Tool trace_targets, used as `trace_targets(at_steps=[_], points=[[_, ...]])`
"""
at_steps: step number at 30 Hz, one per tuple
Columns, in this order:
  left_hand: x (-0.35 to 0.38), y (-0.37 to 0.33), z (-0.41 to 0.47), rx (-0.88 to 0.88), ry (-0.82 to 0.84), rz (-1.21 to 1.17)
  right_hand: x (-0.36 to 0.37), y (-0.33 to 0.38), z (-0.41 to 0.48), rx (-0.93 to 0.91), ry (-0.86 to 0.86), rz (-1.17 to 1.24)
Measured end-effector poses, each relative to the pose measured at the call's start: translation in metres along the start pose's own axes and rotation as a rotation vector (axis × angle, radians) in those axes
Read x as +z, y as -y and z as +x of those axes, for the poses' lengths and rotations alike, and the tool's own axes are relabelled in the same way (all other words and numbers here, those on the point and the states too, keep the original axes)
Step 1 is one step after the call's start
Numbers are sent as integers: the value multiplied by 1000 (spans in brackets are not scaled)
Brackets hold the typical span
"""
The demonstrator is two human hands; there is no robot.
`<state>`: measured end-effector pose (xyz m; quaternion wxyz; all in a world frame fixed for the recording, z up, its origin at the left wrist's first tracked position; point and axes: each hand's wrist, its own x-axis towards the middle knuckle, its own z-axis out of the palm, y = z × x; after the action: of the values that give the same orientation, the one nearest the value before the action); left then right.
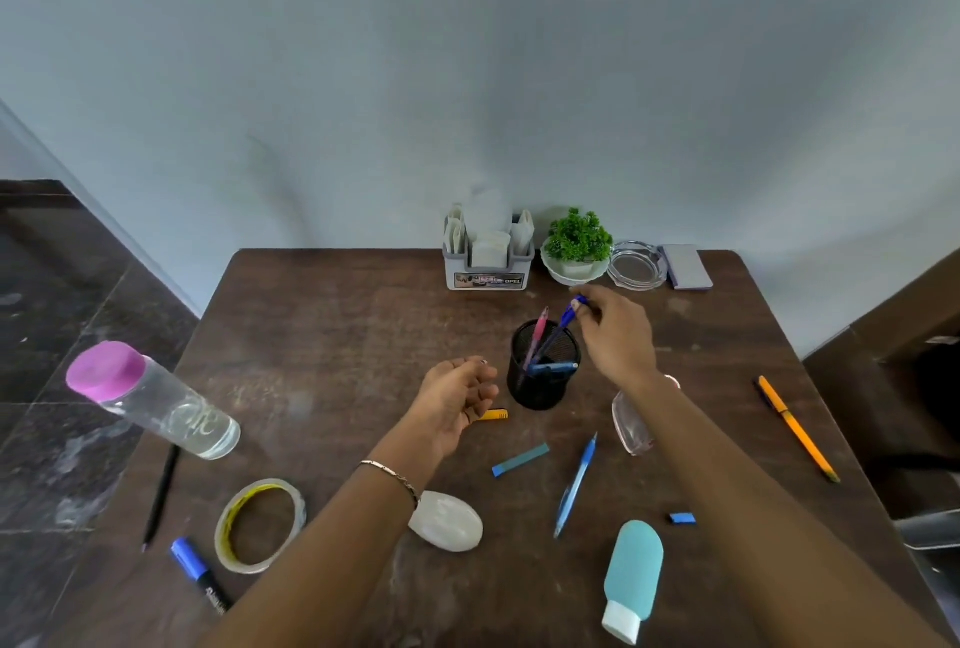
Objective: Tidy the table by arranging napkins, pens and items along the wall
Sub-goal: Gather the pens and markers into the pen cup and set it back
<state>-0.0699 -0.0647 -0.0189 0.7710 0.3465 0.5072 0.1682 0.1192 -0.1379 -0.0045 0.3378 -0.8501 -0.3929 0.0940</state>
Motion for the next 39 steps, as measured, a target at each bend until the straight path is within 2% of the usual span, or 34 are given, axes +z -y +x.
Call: trace_targets(at_steps=[12,14,19,21,24,28,31,36,39], points=[[-12,4,-7,24,-10,3,5,3,-1,-63,331,-104],[-15,2,-11,38,-10,-6,0,8,-6,-77,306,-79],[-33,-2,-24,75,-38,-43,-5,53,-22,-181,109,37],[-44,-2,-29,92,-69,-65,1,81,-33,-249,122,75],[-65,-1,-40,122,-136,-92,23,116,-54,-365,254,132],[-113,6,-58,219,-278,-116,75,147,-84,-460,481,148],[-159,14,-68,283,-488,-105,114,159,-102,-463,612,163],[-249,25,-83,257,-931,205,163,178,-125,-485,788,83],[-285,24,-84,280,-986,259,181,184,-139,-519,849,24]])
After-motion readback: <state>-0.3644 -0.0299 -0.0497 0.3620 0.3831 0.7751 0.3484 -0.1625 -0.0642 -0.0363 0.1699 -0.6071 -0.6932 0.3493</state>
